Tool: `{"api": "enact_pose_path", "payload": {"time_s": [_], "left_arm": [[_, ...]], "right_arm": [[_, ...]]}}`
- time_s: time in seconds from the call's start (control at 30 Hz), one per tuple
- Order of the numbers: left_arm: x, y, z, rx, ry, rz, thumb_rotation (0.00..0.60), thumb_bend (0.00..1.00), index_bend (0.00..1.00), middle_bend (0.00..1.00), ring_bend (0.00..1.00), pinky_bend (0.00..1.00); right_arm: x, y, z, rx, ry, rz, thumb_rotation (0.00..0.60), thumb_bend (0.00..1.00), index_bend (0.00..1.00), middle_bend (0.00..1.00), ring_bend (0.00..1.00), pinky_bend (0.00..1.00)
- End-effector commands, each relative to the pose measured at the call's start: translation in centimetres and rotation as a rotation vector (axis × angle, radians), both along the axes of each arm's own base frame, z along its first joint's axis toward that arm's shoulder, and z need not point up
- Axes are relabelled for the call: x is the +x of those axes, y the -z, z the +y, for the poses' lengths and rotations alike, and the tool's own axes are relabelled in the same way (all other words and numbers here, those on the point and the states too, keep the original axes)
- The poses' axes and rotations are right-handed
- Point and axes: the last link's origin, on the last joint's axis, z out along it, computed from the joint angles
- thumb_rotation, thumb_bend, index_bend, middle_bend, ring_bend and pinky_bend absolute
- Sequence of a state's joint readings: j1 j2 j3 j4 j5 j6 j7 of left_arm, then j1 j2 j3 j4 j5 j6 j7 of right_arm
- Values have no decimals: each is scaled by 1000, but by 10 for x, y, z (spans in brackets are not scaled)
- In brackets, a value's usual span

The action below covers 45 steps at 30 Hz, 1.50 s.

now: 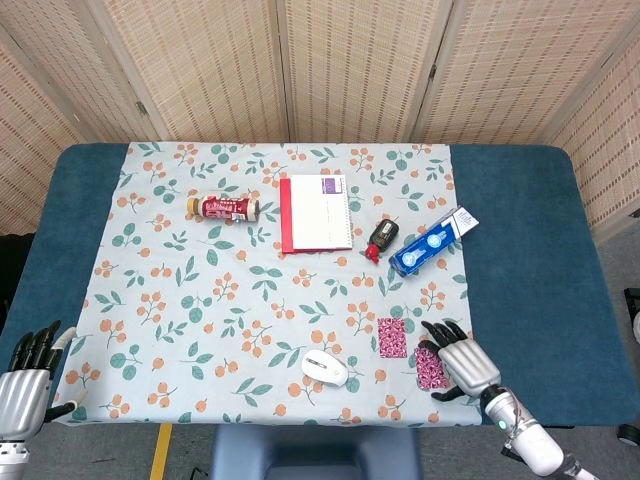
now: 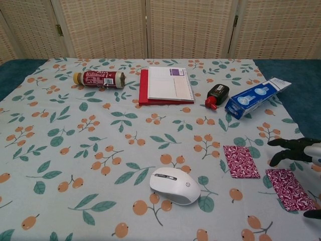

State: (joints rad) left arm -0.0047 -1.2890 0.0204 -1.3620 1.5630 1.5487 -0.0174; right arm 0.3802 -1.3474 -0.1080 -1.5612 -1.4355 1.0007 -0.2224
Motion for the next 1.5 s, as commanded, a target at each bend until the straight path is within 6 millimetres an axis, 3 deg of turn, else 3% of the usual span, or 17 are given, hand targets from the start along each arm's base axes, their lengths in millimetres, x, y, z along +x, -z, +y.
{"api": "enact_pose_path", "payload": {"time_s": [0.03, 1.0, 1.5], "left_arm": [[-1, -1, 0, 2, -2, 0, 600, 234, 127, 35, 75, 0], [-2, 0, 1, -1, -6, 0, 600, 234, 127, 35, 74, 0], [-2, 1, 1, -2, -5, 0, 600, 234, 127, 35, 74, 0]], "right_arm": [[-1, 1, -1, 5, 4, 8, 475, 110, 203, 10, 0, 0], [-9, 5, -9, -2, 28, 34, 475, 110, 200, 15, 0, 0], [-10, 4, -7, -13, 27, 26, 478, 110, 319, 34, 0, 0]]}}
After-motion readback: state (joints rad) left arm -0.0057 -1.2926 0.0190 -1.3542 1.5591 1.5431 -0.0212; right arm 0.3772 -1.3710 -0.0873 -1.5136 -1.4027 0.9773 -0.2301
